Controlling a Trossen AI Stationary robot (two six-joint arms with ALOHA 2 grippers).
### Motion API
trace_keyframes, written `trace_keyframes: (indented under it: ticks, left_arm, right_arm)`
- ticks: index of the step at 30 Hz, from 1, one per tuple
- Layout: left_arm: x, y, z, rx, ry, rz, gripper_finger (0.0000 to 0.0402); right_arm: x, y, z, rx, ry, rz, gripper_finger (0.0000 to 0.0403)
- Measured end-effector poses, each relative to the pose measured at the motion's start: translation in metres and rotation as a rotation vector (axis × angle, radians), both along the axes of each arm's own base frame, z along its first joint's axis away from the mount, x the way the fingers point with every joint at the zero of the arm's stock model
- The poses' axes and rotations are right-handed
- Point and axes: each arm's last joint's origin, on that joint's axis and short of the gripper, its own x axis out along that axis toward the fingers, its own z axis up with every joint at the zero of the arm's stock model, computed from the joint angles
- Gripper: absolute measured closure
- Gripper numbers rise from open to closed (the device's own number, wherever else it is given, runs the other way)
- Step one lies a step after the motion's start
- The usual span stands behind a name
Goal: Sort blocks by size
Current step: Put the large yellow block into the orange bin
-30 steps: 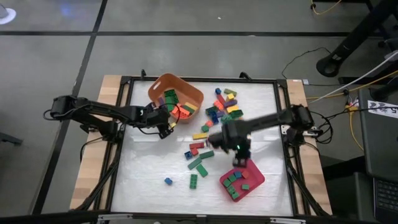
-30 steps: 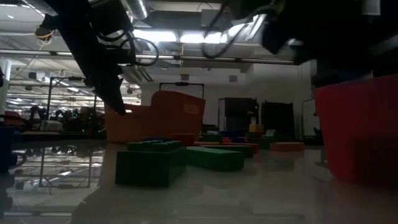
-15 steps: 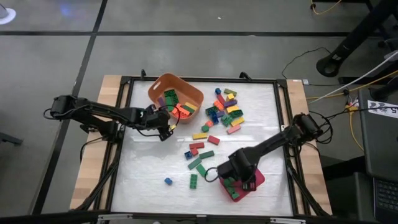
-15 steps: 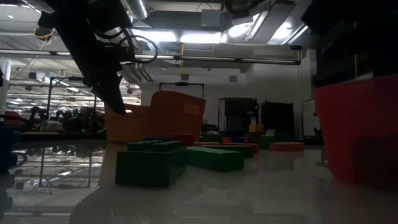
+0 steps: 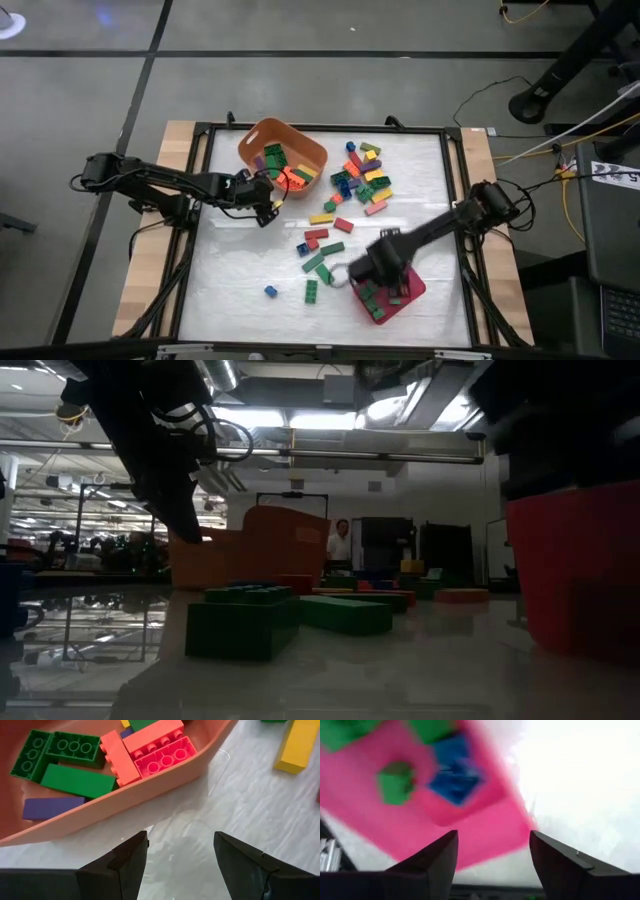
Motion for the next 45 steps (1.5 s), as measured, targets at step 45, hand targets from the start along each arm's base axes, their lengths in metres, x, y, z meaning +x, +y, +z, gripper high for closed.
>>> trace_keyframes:
  ticks: [45]
  left_arm:
    - [0.003, 0.0, 0.001, -0.021, -0.03, -0.012, 0.0185]
  right_arm:
    - [-0.003, -0.373, 0.028, -0.213, -0.445, -0.931, 0.0159]
